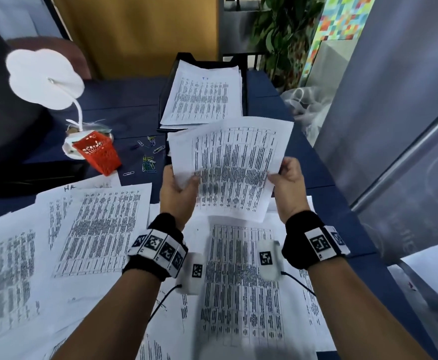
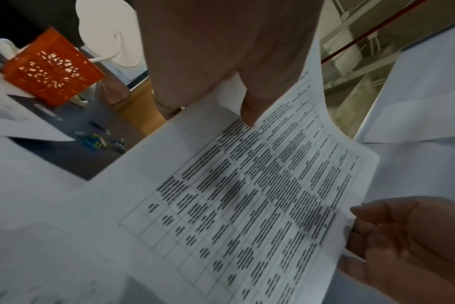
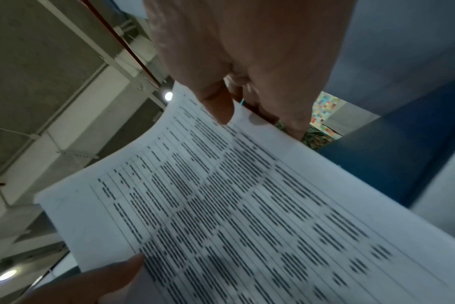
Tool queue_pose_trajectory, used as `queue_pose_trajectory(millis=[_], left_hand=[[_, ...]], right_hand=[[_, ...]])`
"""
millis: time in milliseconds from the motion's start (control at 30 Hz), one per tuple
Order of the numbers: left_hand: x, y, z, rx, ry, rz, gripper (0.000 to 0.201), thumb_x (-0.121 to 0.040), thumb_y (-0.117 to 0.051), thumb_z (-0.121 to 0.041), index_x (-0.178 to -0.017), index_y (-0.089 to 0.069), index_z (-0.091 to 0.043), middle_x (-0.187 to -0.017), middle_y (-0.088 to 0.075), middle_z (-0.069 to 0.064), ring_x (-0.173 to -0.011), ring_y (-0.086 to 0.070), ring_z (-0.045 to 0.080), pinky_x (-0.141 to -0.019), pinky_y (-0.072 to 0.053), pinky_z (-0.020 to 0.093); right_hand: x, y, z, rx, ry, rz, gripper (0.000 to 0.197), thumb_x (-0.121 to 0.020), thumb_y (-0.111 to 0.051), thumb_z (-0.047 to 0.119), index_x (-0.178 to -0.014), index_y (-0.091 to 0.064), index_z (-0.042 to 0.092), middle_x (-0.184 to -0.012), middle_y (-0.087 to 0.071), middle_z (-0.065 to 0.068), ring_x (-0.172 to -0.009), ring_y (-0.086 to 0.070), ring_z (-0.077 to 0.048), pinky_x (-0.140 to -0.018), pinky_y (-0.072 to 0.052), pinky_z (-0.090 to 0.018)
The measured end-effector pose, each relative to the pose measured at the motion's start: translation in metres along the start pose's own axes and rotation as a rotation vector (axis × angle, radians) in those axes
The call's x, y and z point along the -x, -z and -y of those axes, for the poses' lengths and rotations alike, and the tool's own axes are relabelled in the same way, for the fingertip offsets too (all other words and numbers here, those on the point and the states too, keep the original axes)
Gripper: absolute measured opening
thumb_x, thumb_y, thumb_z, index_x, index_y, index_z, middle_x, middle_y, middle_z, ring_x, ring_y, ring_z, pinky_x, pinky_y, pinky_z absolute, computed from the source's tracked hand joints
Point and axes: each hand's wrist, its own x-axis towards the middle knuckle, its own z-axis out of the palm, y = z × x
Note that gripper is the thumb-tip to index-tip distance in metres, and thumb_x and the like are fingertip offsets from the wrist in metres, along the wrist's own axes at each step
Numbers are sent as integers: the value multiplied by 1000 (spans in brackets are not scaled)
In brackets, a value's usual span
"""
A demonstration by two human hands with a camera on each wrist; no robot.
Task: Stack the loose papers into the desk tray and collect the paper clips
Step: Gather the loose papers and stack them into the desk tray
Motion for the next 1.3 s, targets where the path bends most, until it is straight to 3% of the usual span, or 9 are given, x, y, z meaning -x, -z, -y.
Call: queue_pose_trajectory(millis=[167,233,467,533,633,733,833,1033,1300], left_hand=[[-3,3,9,-70,110,72,25,-92,-59,-12,-116,-53,-14,-97,-64,-1,-89,-61,14,-72,-50,17],[-8,4,5,-70,103,76,24,-93,-57,-12,-116,-54,-11,-91,-64,-2,-82,-59,11,-67,-50,15],[-17,9,-5,11,98,27,29,-94,-55,-8,-100,-51,20,-66,-53,12,-68,-54,1,-65,-43,3],[-18,12,-1,31,150,18,14,-92,-57,-9,-83,-56,0,-65,-56,-1,-58,-53,-2,-68,-46,20],[-18,19,8,47,200,-9,21,-91,-59,-9,-74,-53,-20,-62,-60,-11,-58,-53,4,-64,-44,24],[-13,21,13,23,216,-18,5,-92,-58,-9,-91,-58,-14,-81,-62,-3,-73,-57,10,-74,-46,29],[-14,25,31,-170,275,-34,26,-96,-50,-8,-121,-49,-6,-108,-62,10,-97,-60,26,-89,-48,36],[-15,40,61,-530,501,74,41,-95,-43,-16,-133,-39,-3,-130,-51,21,-117,-51,39,-100,-45,48],[-30,49,61,-566,352,47,32,-98,-36,-10,-126,-52,-7,-126,-59,13,-113,-54,30,-94,-42,34]], right_hand=[[2,-2,-19,106,-173,74,39,-83,-47,-7,-118,-47,10,-119,-53,-29,-105,-58,-32,-100,-45,-49],[2,-4,-24,85,-207,96,50,-85,-51,-2,-132,-41,12,-128,-55,-18,-119,-53,-29,-106,-40,-47],[7,-1,-45,129,-316,171,31,-91,-59,6,-120,-55,15,-113,-64,2,-108,-58,-18,-103,-41,-36],[9,3,-52,172,-384,199,18,-90,-60,8,-103,-59,20,-109,-65,1,-106,-60,-21,-95,-47,-39],[14,6,-62,159,-499,226,22,-94,-54,7,-116,-54,12,-120,-60,-7,-101,-64,-29,-75,-58,-41],[16,7,-70,175,-518,208,26,-96,-48,4,-121,-52,9,-121,-59,-11,-91,-65,-32,-57,-56,-31],[16,7,-79,230,-538,235,26,-97,-44,2,-121,-51,8,-122,-59,-13,-78,-65,-28,-52,-51,-29],[19,12,-92,244,-617,280,34,-95,-40,-6,-125,-50,6,-124,-58,-15,-87,-63,-25,-62,-55,-33],[9,2,-84,-113,-657,182,26,-93,-40,-14,-115,-50,-3,-122,-55,-18,-88,-62,-28,-53,-59,-26]])
